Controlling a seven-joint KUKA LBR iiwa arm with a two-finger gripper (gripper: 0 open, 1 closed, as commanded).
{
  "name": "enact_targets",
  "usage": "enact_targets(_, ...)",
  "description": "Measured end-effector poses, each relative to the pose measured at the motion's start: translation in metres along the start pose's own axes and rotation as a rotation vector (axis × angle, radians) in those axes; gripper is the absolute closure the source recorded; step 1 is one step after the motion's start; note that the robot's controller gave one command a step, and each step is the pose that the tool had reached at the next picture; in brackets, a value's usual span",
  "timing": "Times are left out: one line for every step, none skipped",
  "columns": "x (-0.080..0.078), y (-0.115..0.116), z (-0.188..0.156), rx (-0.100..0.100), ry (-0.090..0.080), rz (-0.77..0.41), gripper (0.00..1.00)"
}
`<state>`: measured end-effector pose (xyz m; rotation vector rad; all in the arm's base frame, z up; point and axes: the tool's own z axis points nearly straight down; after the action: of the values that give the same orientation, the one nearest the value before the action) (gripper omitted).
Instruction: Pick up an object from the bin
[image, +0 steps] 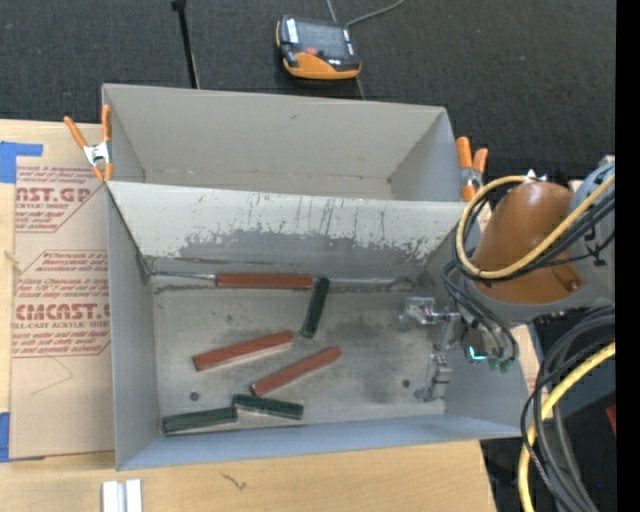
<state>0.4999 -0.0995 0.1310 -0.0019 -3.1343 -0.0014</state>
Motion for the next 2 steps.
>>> enact_targets(-0.002,0.0,-0.004,0.001,-0.007,-0.002,0.0)
enact_targets(-0.008,0.051,0.035,0.002,-0.009,-0.125,0.0)
